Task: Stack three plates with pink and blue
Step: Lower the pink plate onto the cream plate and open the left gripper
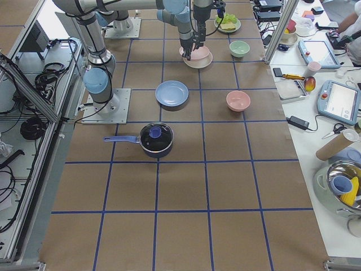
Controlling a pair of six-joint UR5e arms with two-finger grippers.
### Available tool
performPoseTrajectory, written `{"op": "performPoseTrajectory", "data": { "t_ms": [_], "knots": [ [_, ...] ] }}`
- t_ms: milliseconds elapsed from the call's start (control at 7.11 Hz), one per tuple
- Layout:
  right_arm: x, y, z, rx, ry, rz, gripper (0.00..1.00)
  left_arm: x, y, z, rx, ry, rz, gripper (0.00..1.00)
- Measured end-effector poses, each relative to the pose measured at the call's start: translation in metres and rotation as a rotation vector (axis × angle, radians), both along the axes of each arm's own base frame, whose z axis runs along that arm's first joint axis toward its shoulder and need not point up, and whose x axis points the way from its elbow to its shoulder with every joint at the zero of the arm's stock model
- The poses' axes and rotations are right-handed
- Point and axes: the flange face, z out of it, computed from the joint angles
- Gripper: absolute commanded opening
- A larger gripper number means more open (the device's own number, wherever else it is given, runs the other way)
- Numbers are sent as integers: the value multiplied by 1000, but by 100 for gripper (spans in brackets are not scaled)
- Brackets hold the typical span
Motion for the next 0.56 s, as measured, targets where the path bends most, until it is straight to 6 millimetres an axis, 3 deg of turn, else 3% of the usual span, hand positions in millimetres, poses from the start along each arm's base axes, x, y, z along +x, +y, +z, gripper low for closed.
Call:
{"op": "performPoseTrajectory", "data": {
  "t_ms": [422,562],
  "knots": [
    [0,0,0,-1,-1,-6,100,-4,-7,-8,7,-5,3,0],
    [0,0,1,-1,-1,-6,100,-4,-8,-10,9,-6,3,23]
  ]
}}
